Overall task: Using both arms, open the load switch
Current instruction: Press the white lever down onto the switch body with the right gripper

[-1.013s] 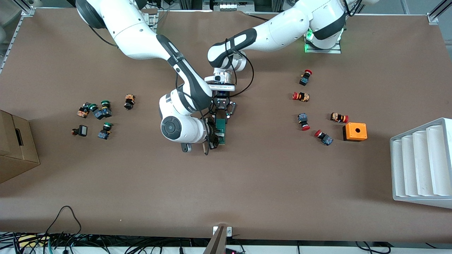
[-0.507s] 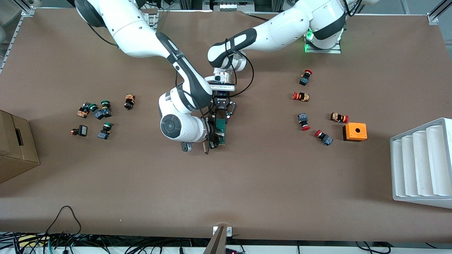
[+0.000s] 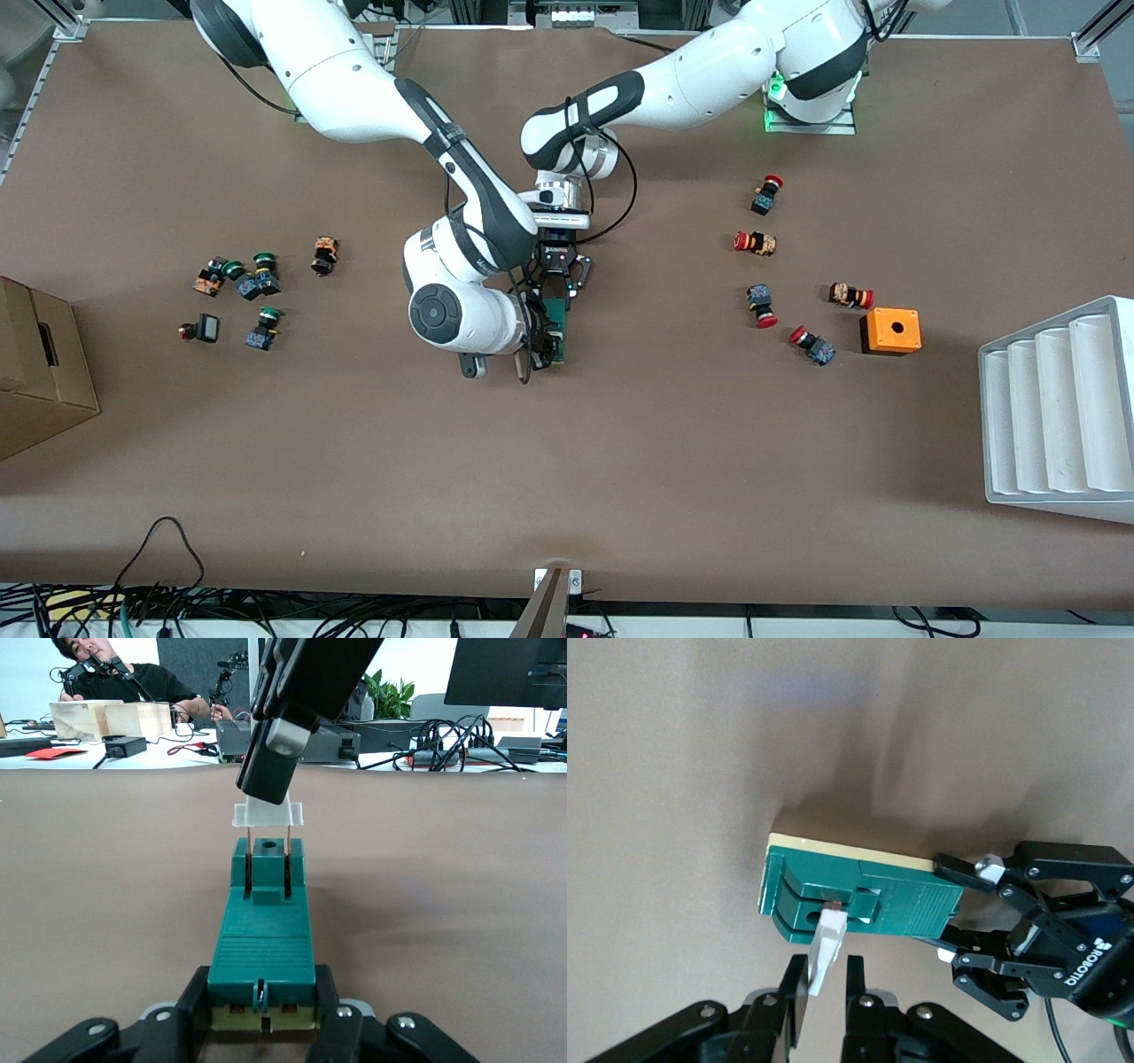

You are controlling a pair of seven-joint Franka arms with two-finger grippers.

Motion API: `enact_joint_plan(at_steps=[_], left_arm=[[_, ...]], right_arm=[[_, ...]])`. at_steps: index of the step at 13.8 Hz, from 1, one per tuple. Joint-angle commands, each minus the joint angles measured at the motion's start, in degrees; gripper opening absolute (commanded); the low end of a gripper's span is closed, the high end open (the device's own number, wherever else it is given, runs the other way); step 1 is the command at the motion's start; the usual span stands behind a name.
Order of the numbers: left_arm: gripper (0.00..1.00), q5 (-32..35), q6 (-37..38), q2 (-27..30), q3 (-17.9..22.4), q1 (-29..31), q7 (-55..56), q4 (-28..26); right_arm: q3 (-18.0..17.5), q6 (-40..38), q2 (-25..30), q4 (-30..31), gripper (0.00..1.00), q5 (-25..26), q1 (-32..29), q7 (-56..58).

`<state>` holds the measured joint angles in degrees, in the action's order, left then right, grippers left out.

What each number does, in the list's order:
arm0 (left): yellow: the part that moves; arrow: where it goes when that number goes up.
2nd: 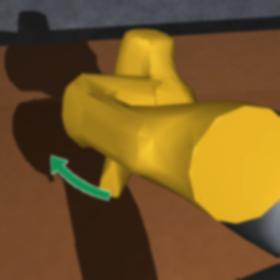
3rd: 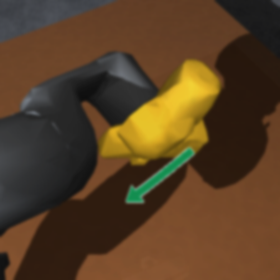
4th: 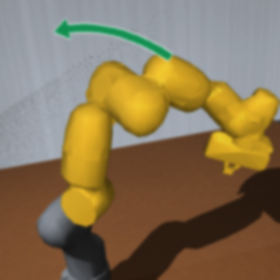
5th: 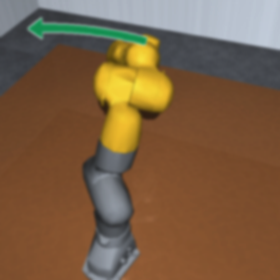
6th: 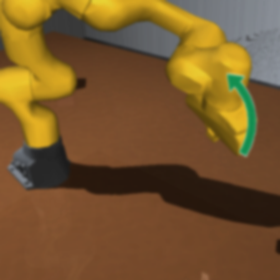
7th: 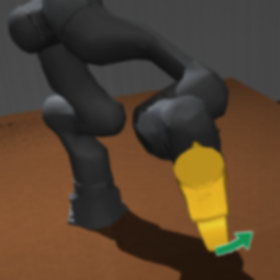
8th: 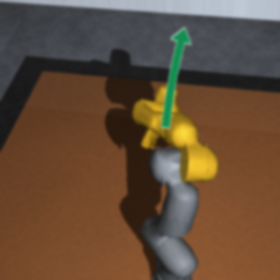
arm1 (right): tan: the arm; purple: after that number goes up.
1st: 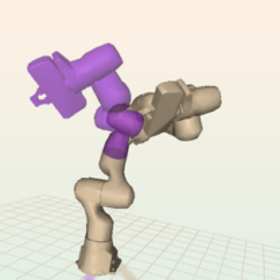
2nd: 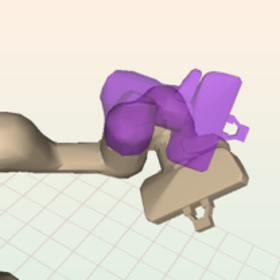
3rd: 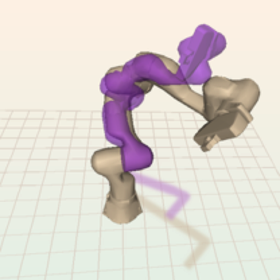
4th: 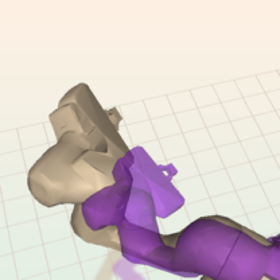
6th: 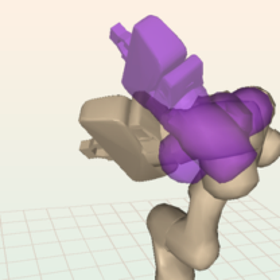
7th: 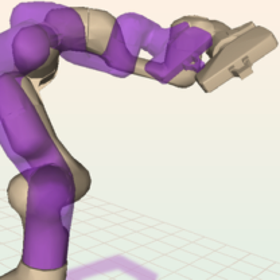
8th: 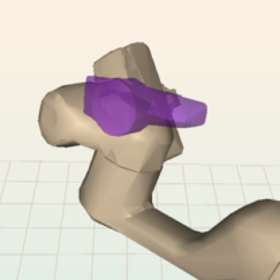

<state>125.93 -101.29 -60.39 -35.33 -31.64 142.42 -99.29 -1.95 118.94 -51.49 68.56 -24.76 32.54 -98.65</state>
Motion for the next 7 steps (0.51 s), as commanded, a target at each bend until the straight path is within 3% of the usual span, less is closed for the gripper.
enact_joint_plan(at_steps=[1, 7], left_arm=[[0.0, 3.36, -2.78, -2.02, -0.97, -0.18, -0.39, 3.75], [0.0, 3.36, -2.87, -2.1, -0.97, -0.18, -0.39, 3.75]], right_arm=[[-0.15, -0.11, 2.44, 3.15, 0.23, 0.94, 0.33, 0.04], [-0.24, 0.06, 4.64, 6.75, 0.23, 1.03, 0.5, 0.48]])
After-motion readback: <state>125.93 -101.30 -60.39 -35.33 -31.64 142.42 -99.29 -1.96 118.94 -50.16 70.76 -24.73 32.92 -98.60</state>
